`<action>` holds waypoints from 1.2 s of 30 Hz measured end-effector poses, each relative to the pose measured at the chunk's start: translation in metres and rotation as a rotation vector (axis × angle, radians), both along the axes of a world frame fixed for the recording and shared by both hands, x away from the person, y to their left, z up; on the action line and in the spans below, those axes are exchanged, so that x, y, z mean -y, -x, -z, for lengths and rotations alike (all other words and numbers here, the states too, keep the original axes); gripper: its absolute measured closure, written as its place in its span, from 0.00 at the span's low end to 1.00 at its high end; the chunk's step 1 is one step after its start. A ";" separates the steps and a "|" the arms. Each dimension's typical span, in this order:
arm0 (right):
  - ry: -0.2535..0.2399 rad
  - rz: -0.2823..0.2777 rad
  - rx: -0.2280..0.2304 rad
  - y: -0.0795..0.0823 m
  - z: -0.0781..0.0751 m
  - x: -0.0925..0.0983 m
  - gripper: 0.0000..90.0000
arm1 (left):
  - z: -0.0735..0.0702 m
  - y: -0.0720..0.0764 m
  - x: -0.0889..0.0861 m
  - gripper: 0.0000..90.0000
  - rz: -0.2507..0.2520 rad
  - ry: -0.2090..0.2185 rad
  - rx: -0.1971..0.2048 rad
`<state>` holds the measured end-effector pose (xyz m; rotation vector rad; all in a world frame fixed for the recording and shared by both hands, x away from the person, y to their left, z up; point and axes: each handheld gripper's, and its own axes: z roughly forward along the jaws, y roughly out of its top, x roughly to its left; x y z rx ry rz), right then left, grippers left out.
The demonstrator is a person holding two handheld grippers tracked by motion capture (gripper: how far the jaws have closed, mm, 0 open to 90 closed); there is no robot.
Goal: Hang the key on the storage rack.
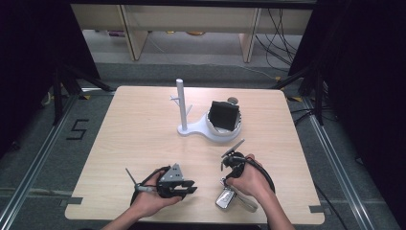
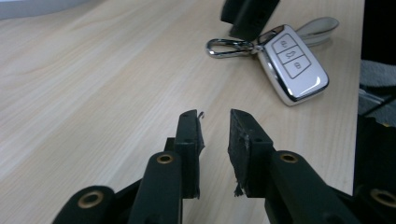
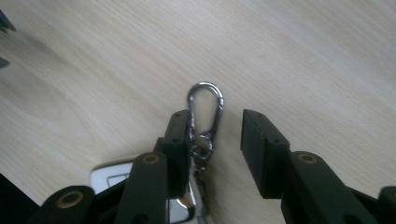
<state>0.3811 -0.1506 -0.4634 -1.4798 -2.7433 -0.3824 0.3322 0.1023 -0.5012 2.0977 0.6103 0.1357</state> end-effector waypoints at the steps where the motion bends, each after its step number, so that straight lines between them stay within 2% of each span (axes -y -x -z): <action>1: 0.002 -0.005 -0.006 0.000 0.001 -0.002 0.71 | -0.001 0.000 -0.004 0.80 -0.007 -0.001 0.005; 2: 0.005 0.006 -0.004 0.000 0.002 -0.004 0.71 | -0.001 0.001 -0.007 0.80 -0.028 0.014 0.007; 3: 0.022 0.003 0.000 -0.001 0.004 -0.006 0.70 | -0.002 0.002 -0.012 0.79 -0.031 -0.004 0.017; 5: 0.014 0.013 -0.022 -0.001 0.005 -0.009 0.69 | -0.002 0.003 -0.019 0.78 -0.043 0.010 0.013; 8: 0.030 0.019 -0.028 -0.001 0.007 -0.011 0.68 | 0.000 0.006 -0.030 0.78 -0.082 0.027 0.011; 9: 0.031 0.014 -0.029 -0.001 0.008 -0.011 0.68 | -0.001 0.005 -0.036 0.78 -0.077 -0.004 0.020; 10: 0.031 0.007 -0.025 -0.001 0.009 -0.012 0.68 | 0.000 0.007 -0.038 0.78 -0.088 0.023 0.004; 11: 0.033 0.019 -0.041 0.000 0.009 -0.013 0.68 | 0.002 0.009 -0.042 0.78 -0.104 0.031 0.007; 15: 0.052 0.005 -0.032 0.001 0.011 -0.017 0.68 | 0.004 0.013 -0.050 0.77 -0.125 0.049 -0.013; 18: 0.077 0.020 -0.020 0.003 0.012 -0.020 0.68 | 0.006 0.015 -0.053 0.77 -0.153 0.060 -0.009; 21: 0.102 0.017 -0.009 0.004 0.013 -0.022 0.69 | 0.007 0.014 -0.057 0.76 -0.159 0.067 -0.008; 23: 0.130 0.049 -0.004 0.006 0.013 -0.024 0.70 | 0.005 0.014 -0.059 0.75 -0.180 0.057 -0.004; 24: 0.138 0.065 -0.005 0.006 0.013 -0.025 0.70 | 0.005 0.013 -0.061 0.75 -0.170 0.056 -0.011; 25: 0.138 0.070 -0.016 0.007 0.013 -0.026 0.70 | 0.005 0.013 -0.061 0.75 -0.179 0.071 -0.009; 26: 0.159 0.068 -0.019 0.007 0.012 -0.027 0.70 | 0.005 0.013 -0.062 0.75 -0.188 0.075 -0.006; 28: 0.161 0.086 -0.004 0.008 0.013 -0.028 0.70 | 0.004 0.012 -0.063 0.75 -0.191 0.075 -0.004; 29: 0.161 0.092 -0.012 0.008 0.013 -0.028 0.71 | 0.004 0.012 -0.063 0.75 -0.191 0.077 -0.009; 31: 0.165 0.061 0.003 0.005 0.014 -0.025 0.73 | 0.003 0.011 -0.064 0.75 -0.191 0.074 -0.004; 32: 0.165 0.109 -0.019 0.007 0.013 -0.027 0.73 | 0.003 0.011 -0.064 0.75 -0.192 0.075 -0.003; 33: 0.173 0.120 -0.022 0.007 0.013 -0.027 0.73 | 0.003 0.012 -0.065 0.75 -0.201 0.066 -0.003; 36: 0.175 0.137 -0.042 0.007 0.013 -0.027 0.73 | 0.002 0.011 -0.066 0.75 -0.208 0.072 0.001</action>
